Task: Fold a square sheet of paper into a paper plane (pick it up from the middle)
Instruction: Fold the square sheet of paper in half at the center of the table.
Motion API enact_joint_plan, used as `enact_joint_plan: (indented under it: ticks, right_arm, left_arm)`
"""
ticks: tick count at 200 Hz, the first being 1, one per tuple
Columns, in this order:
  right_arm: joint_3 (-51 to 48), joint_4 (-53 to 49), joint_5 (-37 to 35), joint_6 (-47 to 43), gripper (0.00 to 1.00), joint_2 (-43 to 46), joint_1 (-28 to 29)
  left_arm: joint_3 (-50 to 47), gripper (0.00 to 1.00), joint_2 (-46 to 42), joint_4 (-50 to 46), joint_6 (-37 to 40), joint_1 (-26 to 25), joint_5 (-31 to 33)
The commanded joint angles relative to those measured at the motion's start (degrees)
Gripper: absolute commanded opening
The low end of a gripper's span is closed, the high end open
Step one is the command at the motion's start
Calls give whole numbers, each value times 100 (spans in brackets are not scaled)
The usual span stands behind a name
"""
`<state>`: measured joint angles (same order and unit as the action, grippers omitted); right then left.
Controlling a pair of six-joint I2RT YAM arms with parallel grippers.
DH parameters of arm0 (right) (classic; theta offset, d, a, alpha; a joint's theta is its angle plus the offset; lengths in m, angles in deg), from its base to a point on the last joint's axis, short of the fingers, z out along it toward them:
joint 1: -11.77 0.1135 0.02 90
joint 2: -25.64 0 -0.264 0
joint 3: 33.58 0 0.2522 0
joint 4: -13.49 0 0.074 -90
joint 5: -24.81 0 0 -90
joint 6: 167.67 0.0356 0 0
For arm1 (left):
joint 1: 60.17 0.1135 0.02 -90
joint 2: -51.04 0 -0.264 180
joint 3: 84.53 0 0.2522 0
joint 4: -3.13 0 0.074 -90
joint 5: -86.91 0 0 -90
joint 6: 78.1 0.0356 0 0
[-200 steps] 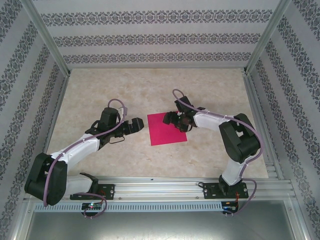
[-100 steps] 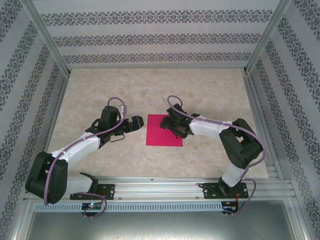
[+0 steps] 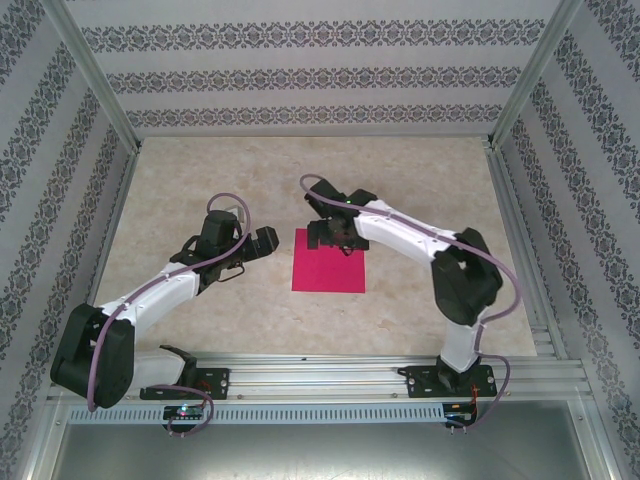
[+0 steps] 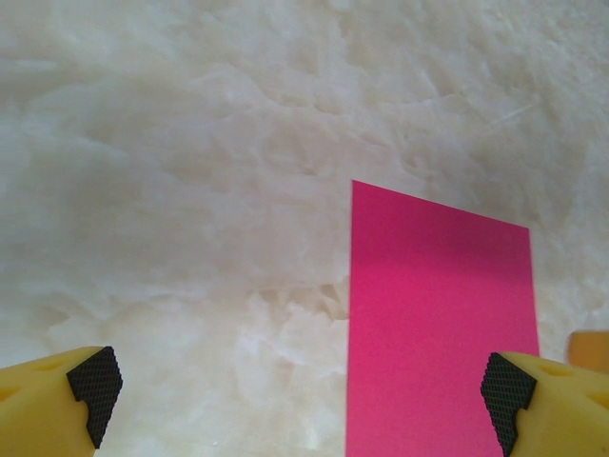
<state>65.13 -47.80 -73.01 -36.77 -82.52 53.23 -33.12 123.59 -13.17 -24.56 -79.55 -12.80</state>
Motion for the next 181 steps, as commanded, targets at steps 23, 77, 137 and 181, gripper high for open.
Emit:
enact_joint_plan:
  ticks: [23,77,137,181]
  right_arm:
    - [479,-685,-43,-65,98,-684,82]
    - [507,-329,386,126,98,-963,-13]
    - [786,-278,482,422,98,-1382,-66]
    - [664,-248,478,530,98,-1597,-70]
  left_arm:
    - [67,100,-214,-265,108,84,227]
    - [66,100,-209,-205,175,89,74]
    - [45,100,-210,-142,232,84,-75]
    - [41,100,-194,-130,259,90,-119]
